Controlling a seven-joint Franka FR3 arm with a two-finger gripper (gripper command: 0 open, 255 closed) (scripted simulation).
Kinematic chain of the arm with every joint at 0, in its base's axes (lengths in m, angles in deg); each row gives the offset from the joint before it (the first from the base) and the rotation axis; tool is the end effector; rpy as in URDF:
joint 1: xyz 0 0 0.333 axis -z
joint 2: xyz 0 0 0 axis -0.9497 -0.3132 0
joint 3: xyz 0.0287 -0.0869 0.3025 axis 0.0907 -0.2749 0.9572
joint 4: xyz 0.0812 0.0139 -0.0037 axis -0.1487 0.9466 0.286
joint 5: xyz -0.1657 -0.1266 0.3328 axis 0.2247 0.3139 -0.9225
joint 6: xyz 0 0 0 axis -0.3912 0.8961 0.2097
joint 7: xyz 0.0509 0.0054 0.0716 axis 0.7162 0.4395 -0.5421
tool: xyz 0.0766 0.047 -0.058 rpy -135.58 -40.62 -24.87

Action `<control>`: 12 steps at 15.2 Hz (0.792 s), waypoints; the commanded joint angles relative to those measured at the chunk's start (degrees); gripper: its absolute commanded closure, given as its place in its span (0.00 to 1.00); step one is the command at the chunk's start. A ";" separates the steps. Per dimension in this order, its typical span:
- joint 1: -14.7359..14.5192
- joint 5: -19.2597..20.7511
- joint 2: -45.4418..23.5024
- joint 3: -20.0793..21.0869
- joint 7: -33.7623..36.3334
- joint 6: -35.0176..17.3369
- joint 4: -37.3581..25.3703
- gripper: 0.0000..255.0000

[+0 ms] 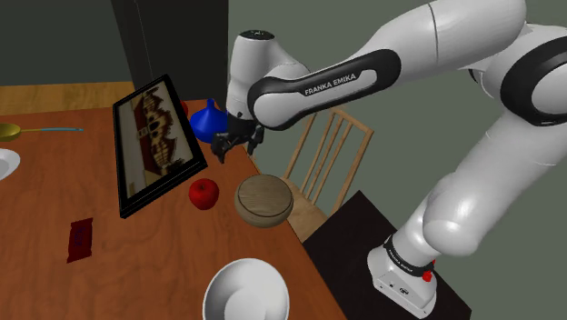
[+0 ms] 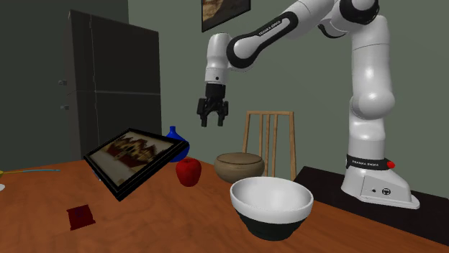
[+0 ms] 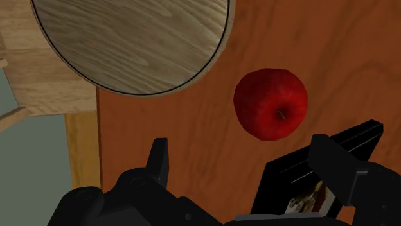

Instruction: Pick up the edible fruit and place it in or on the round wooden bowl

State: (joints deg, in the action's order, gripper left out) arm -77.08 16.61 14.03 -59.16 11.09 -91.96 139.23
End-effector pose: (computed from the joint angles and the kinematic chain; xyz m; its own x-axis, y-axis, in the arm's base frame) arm 0.4994 0.2544 0.4042 0.9875 -0.1351 0.0817 -0.1313 -0.9900 -0.0506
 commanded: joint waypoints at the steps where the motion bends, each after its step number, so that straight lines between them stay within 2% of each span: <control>1: -0.80 2.19 -4.52 0.44 2.26 -1.16 -2.94 0.00; 8: -5.78 9.05 -19.61 -0.12 8.84 -2.10 -15.53 0.00; 12: -6.28 10.02 -21.59 -0.73 9.44 -4.34 -15.15 0.00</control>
State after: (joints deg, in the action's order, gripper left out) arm -83.21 26.28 -6.82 -59.69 20.36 -95.66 124.16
